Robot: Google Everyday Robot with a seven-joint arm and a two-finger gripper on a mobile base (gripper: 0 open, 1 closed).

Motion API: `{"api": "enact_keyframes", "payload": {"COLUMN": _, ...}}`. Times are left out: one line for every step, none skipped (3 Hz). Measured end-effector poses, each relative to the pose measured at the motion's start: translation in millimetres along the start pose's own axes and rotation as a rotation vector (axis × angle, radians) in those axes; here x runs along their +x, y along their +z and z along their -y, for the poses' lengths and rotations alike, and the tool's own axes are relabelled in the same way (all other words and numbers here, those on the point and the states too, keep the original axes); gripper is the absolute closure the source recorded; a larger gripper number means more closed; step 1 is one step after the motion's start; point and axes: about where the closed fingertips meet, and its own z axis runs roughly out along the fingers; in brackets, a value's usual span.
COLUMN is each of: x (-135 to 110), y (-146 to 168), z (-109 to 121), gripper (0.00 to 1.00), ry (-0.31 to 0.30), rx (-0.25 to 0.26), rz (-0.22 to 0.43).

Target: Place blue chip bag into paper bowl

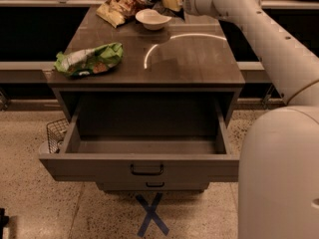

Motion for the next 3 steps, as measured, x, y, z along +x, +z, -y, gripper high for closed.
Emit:
{"api": "enact_keyframes", "payload": {"x": -14, "y": 27, "z": -1, "gripper": 1.0, "ry": -0.029, "rx": 0.055, "rz": 0.015}}
{"api": "enact_keyframes", "payload": {"x": -12, "y": 55, "z": 6, "gripper": 1.0, "ry": -0.041, "rx": 0.096, "rz": 0.005}}
{"api": "enact_keyframes", "payload": {"x": -14, "y": 79, "z": 20, "gripper": 0.82, "ry": -0.06, "rx": 0.13, "rz": 0.005}}
